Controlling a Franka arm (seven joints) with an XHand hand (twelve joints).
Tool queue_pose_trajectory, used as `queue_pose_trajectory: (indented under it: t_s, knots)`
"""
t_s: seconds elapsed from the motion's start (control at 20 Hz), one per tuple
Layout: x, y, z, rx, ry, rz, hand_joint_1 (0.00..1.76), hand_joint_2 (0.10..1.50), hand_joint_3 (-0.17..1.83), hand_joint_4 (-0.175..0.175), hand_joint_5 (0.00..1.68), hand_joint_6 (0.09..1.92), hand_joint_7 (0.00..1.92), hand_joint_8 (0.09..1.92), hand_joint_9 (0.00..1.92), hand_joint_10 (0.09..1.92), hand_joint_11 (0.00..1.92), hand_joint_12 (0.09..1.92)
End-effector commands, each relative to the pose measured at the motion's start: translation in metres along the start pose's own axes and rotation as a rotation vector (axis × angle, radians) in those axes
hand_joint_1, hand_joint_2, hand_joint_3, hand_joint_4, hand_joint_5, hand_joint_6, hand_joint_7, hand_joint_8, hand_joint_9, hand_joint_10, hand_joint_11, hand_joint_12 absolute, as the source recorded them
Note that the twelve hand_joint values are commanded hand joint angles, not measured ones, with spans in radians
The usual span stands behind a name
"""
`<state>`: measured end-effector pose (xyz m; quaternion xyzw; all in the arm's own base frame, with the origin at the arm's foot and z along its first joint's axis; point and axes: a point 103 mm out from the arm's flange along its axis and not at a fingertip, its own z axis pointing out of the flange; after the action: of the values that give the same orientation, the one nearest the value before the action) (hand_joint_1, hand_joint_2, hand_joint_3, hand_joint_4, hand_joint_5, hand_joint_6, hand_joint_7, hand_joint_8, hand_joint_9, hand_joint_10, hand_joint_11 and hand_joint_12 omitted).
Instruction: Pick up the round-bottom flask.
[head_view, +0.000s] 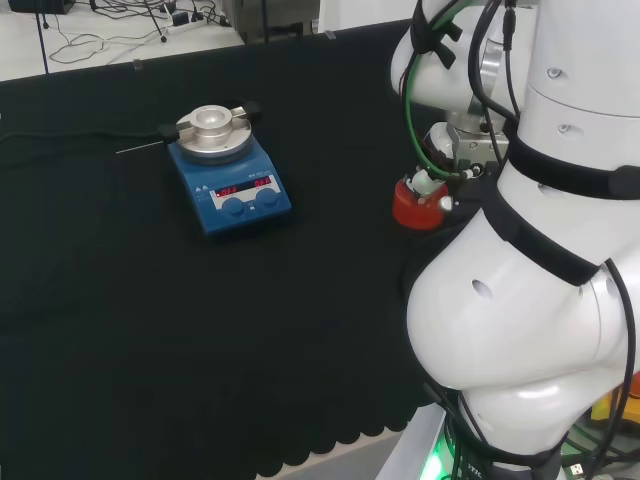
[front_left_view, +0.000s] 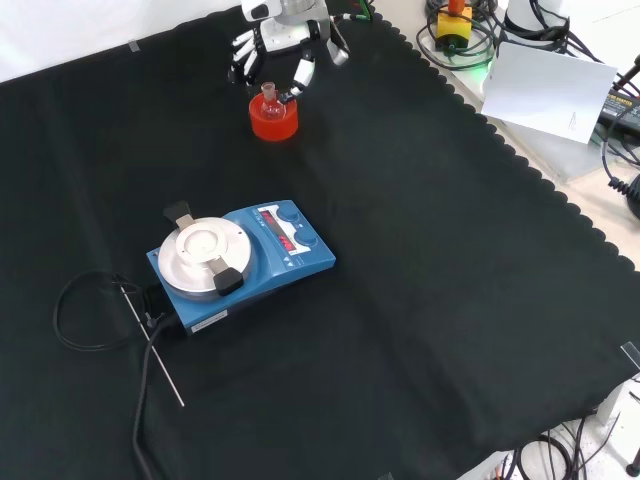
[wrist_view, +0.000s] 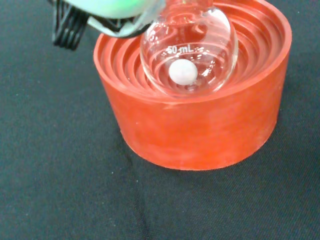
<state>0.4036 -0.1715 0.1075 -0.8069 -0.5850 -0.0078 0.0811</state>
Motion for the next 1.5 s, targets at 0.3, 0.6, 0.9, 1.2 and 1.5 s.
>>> queue_pose_trajectory:
  t_s: [0.3,0.6,0.9,1.2,1.5]
  knots:
    - [0.0,0.0,-0.001,-0.006,-0.013,0.024,0.95,0.64,0.68,-0.101,0.93,0.73,0.39,0.72,0.56,0.66,0.2,1.4]
    - [0.0,-0.002,-0.001,-0.006,-0.014,0.037,0.95,0.65,0.69,-0.11,0.95,0.74,0.39,0.72,0.56,0.66,0.21,1.39]
    - [-0.002,-0.002,0.0,-0.003,-0.017,0.037,0.95,0.65,0.69,-0.11,0.92,0.73,0.39,0.72,0.56,0.66,0.21,1.39]
    - [-0.006,-0.002,0.0,-0.004,-0.019,0.045,0.95,0.65,0.69,-0.11,0.91,0.75,0.39,0.72,0.57,0.66,0.22,1.39]
    - [-0.021,-0.003,-0.002,-0.025,-0.053,0.055,1.06,0.8,0.52,0.05,1.07,0.88,0.44,0.72,0.61,0.65,0.27,1.37]
